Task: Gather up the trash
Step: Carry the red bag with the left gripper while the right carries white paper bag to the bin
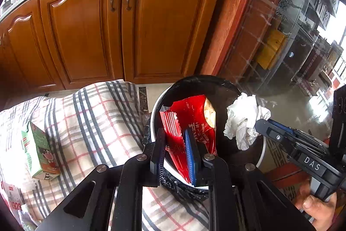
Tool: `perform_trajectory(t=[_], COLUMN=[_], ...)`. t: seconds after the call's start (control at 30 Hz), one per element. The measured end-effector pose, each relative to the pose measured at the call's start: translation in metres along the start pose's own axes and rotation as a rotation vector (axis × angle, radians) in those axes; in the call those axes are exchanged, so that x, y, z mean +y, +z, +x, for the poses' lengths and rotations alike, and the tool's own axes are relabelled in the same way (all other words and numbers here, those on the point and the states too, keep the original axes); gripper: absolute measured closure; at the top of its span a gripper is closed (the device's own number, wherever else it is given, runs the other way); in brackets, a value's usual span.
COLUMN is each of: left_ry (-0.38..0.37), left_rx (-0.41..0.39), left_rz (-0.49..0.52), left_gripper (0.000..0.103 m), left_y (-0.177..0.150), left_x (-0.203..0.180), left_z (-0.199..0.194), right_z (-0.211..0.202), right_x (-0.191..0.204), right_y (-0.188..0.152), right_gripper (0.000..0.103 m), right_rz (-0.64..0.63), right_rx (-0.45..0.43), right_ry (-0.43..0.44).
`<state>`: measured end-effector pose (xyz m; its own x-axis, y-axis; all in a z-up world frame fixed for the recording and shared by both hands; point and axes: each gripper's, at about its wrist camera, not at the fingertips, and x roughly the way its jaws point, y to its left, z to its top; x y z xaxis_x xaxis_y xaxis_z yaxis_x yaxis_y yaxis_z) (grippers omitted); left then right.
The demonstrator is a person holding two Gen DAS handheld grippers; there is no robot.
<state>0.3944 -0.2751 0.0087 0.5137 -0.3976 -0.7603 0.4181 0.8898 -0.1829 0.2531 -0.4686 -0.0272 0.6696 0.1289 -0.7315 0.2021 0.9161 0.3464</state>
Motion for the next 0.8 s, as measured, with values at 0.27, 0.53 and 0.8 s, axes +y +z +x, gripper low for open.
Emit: perform_trajectory(t=[0.27,0.53,0.8], left_ry=[0.003,-0.022,-0.029], left_rx=[0.033,-0.029,-0.119], left_rz=[-0.008,-0.044,-0.075], left_gripper=[0.081,0.072,0.070], left_y=[0.005,-0.011,-0.055], left_x=[-0.003,0.011,0.034], left_z=[0.019,-0.015,-0.069], right_z=[0.010,-0.006,-0.025], right_x=[-0.002,-0.006,0.011], right_y=[0.002,0.000,-0.016], right_gripper=[0.057,0.048,0.026], right_rz=[0.007,0.059,0.072], right_rx=[0.025,-0.015,-0.053], right_ry=[-0.016,0.008,0.087])
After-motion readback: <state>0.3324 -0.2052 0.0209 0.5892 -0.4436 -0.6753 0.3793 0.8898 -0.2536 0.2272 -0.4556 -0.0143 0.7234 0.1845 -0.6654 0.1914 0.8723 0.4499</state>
